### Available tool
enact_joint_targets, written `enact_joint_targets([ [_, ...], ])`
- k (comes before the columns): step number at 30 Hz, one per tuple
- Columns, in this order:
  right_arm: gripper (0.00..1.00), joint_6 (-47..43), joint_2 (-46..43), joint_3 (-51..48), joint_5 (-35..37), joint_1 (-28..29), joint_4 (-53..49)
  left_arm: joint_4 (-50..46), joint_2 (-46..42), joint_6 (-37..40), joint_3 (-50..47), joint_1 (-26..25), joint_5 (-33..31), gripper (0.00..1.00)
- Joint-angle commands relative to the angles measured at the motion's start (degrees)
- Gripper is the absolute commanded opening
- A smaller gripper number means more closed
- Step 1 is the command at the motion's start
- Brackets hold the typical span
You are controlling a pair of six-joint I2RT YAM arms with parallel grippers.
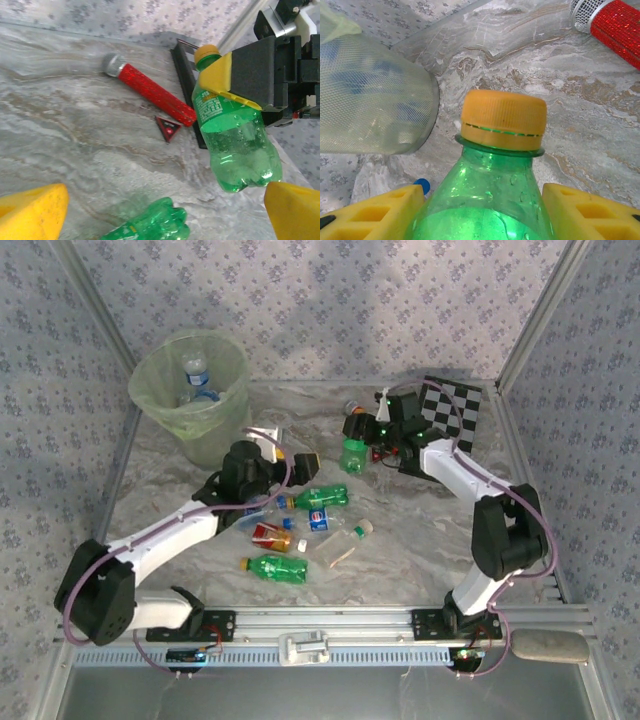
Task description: Put the plastic bottles in the bin
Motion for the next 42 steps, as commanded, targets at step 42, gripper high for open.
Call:
enact_joint_targets([
  [42,0.43,1.06,-9.22,-8.09,-2.64,0.50,7.08,-2.65,26.86,0.79,23.92,-3.82,27.70,0.84],
])
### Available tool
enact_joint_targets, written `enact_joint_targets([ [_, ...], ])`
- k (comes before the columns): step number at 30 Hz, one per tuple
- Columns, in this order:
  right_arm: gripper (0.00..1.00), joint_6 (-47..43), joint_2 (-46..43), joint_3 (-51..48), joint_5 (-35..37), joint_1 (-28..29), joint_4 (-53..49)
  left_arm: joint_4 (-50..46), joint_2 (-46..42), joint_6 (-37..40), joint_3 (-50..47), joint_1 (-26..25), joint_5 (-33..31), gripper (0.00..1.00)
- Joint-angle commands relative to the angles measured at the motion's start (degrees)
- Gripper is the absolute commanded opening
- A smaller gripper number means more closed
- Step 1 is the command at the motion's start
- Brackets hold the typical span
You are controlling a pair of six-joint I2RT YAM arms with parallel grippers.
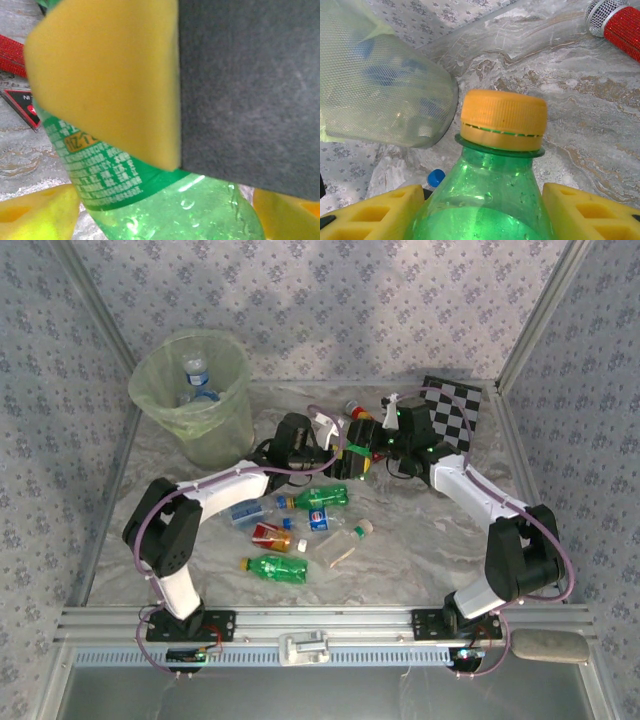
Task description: Put the plastic bottles in the bin
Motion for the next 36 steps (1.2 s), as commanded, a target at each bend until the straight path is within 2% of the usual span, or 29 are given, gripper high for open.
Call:
enact_joint_targets([
  [1,0.43,0.43,-2.08,-0.47,-0.72,0.43,1.74,-0.45,0.72,-0.04,1.07,-0.15,1.01,0.80],
  [11,0.52,0.44,-3.11,-1.26,2.42,2.01,2.53,0.73,0.63,-1.19,1.03,-0.22,1.44,0.57],
  [16,0.63,0.12,-3.66,-1.66,3.84,2.10,2.44,1.27,0.19,-1.54,0.79,-0.19,1.29,0.47],
  [25,0.86,0.43,-4.03,-1.21,2.97,0.74,2.09,2.06,-1.08,-2.03,0.05,0.50,-1.07,0.45],
  [29,0.91,0.43,-5.83,-2.30,3.38,-1.16,1.84,2.63,-1.89,-2.84,-1.25,1.36,-2.95,0.45],
  [36,0.94,0.49,-9.89,-4.84,4.71,-4.47,0.66,3.40,-3.64,-3.55,-3.00,3.53,-4.14,0.44],
])
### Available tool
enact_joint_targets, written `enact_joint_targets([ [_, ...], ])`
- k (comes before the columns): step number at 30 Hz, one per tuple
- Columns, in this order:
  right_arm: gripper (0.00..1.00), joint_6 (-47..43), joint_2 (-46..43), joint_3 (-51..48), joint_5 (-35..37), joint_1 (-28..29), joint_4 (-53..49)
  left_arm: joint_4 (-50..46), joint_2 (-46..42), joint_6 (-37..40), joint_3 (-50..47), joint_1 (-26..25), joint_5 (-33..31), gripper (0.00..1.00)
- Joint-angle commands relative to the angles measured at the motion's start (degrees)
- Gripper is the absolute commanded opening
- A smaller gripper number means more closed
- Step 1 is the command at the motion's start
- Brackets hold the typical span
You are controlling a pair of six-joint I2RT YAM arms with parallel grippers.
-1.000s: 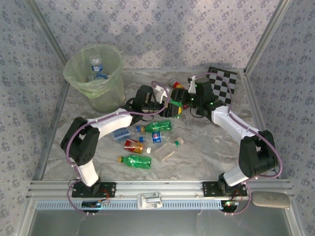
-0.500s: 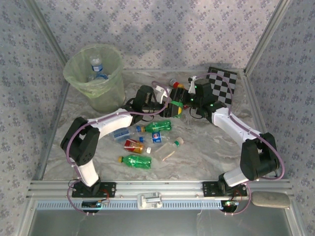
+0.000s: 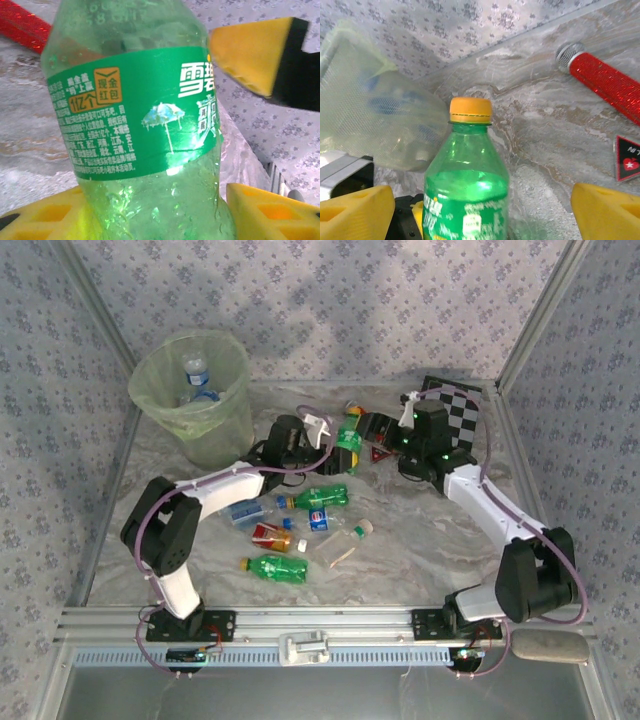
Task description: Put the plastic bottles in the bin
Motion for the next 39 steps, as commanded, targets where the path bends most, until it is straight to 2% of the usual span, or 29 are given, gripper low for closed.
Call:
enact_joint_targets([
  [1,0.94,-0.01,-2.81,-1.48,0.84,-1.74,-0.78,0.98,-3.84,0.30,0.26,1.23,-0.99,0.44],
  [4,1.00,-0.83,-4.16,-2.21,1.78,-2.67,-2.09,-3.39,-5.59,3.12,1.92,2.68,-2.21,0.44],
  [7,1.00,-2.04,-4.84,-3.16,2.32,-3.26,-2.93,-10.07,-7.99,7.64,5.45,4.42,-3.98,0.44],
  [14,1.00,-0.54,-4.77,-7.01,1.66,-3.42,-0.73,-30.14,-11.01,19.85,19.23,8.03,-13.78,0.44],
  [20,1.00,-0.48,-3.50,-7.12,0.71,-3.38,-0.58,-37.35,-12.50,24.34,27.53,13.61,-20.10,0.44],
  [26,1.00,-0.82,-3.30,-7.05,0.91,-3.30,-0.98,-39.71,-14.99,25.71,30.93,21.42,-25.91,0.46],
  [31,1.00,-1.37,-2.90,-6.64,1.29,-3.65,-2.77,-39.63,-17.09,25.31,30.22,27.68,-27.72,0.47],
  [39,1.00,-1.29,-2.76,-6.54,1.30,-3.69,-3.44,-41.34,-16.26,24.85,29.25,32.99,-30.23,0.48],
])
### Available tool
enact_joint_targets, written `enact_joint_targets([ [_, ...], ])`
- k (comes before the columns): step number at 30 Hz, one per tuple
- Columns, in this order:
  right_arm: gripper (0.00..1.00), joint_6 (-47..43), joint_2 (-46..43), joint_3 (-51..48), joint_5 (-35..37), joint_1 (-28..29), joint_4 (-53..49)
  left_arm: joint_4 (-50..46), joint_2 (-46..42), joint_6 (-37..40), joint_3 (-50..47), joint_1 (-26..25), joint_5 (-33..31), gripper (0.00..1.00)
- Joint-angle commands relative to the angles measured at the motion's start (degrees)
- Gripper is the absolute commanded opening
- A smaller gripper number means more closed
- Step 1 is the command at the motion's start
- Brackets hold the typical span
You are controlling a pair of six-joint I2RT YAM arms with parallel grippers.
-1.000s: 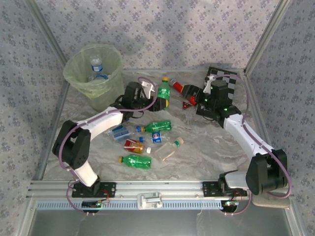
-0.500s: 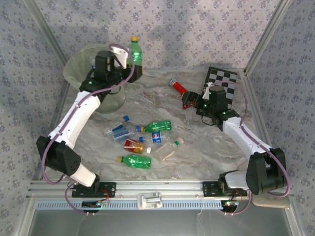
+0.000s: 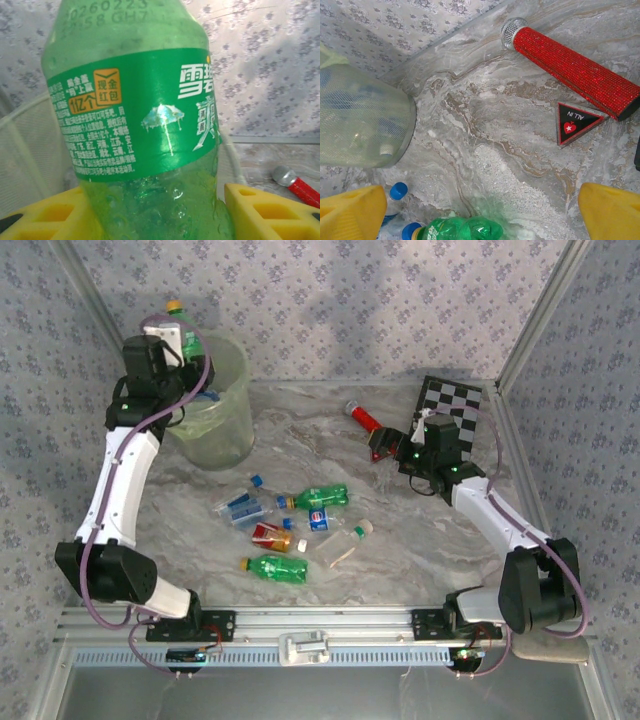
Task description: Put the plastic bottles in the bin
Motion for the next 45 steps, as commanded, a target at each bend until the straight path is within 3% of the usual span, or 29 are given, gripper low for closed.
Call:
enact_joint_targets([
  [1,1.00,-0.76,0.18,1.08,0.16,-0.27,-1.67,-1.40,0.20,0.71,0.65,1.12,-1.69,0.48],
  [15,1.00,-1.19,0.16,1.68,0.70,-0.41,-3.67,-6.66,8.03,0.54,3.54,1.99,-2.99,0.53],
  [23,1.00,-0.91,0.63,1.99,1.07,-0.36,-3.82,-7.26,8.26,-0.43,4.24,1.97,-3.27,0.80],
  [29,1.00,-0.88,1.14,2.11,0.96,-0.36,-3.89,-6.11,5.42,-1.37,3.71,1.86,-2.58,0.90],
  [38,1.00,-0.75,2.50,2.02,-0.34,-0.35,-2.73,-3.65,-2.70,-5.42,1.67,-0.14,2.98,0.92],
  [45,1.00,-0.65,3.52,1.85,-1.09,-0.36,-2.20,-1.68,-11.73,-8.17,-7.62,-4.20,5.69,0.94],
])
